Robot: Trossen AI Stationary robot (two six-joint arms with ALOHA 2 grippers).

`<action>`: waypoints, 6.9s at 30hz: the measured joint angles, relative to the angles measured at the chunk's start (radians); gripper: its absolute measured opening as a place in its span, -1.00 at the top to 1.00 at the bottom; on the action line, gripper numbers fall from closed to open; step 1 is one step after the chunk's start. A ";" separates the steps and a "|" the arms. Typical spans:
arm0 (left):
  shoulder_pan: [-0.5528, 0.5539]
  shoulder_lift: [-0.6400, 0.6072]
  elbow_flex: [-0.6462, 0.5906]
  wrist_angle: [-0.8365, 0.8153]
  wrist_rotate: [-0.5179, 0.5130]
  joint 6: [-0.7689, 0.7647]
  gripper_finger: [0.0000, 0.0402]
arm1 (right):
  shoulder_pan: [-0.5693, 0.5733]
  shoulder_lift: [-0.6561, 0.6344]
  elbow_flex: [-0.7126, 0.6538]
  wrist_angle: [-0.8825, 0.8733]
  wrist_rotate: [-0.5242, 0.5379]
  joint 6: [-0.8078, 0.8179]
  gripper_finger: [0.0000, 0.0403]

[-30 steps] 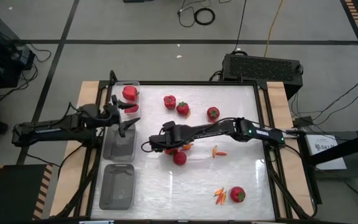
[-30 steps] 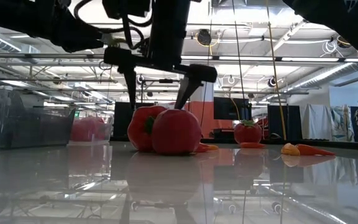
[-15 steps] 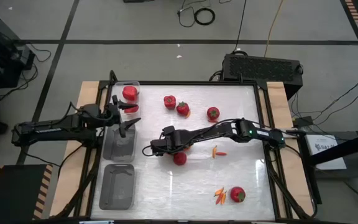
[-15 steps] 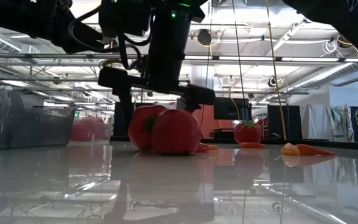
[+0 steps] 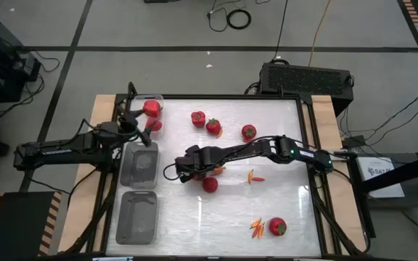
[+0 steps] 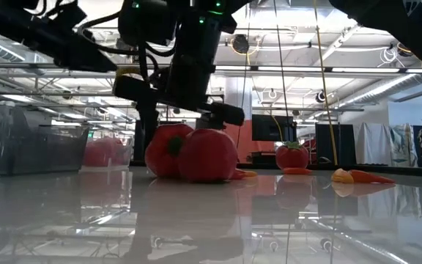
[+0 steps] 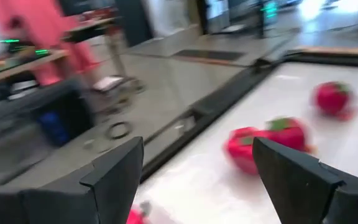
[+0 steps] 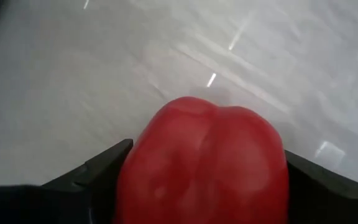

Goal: Sort produce into baskets
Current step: Put the bottom red bell pepper into the transparent bin, then put the red bell pepper into the transparent bin

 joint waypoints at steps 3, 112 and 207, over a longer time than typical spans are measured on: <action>0.000 0.000 0.000 -0.002 -0.090 0.000 -0.53 | -0.027 -0.018 0.000 0.073 0.002 -0.089 -0.58; 0.414 0.056 0.000 0.159 0.157 -0.052 -0.53 | -0.399 0.073 0.192 0.049 -0.013 -0.584 -0.81; 0.414 0.058 0.001 0.166 0.198 -0.025 -0.53 | -0.345 0.160 0.194 0.238 0.110 -0.468 -0.81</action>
